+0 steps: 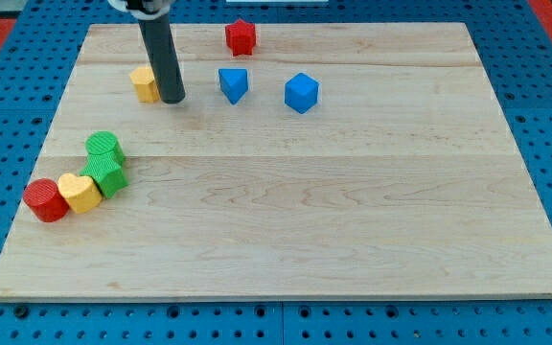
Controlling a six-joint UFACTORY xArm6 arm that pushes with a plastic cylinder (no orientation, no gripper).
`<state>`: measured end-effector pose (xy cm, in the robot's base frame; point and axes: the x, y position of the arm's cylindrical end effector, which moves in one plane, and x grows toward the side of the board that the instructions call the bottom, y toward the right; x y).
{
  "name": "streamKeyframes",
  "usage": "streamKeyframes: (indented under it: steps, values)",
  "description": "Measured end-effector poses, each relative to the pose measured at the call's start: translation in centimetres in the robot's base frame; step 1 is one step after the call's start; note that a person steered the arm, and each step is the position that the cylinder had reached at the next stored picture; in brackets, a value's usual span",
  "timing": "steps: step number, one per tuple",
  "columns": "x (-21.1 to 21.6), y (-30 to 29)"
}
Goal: Push the yellow hexagon into the yellow heart
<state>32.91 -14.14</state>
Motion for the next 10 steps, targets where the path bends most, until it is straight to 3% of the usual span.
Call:
streamKeyframes:
  steps: [1, 2, 4, 6, 9, 10]
  values:
    - [-3.1, -0.2]
    - [-3.1, -3.7]
    - [0.9, -3.8]
    - [-3.8, -2.5]
    - [4.9, -4.3]
    - [4.4, -4.2]
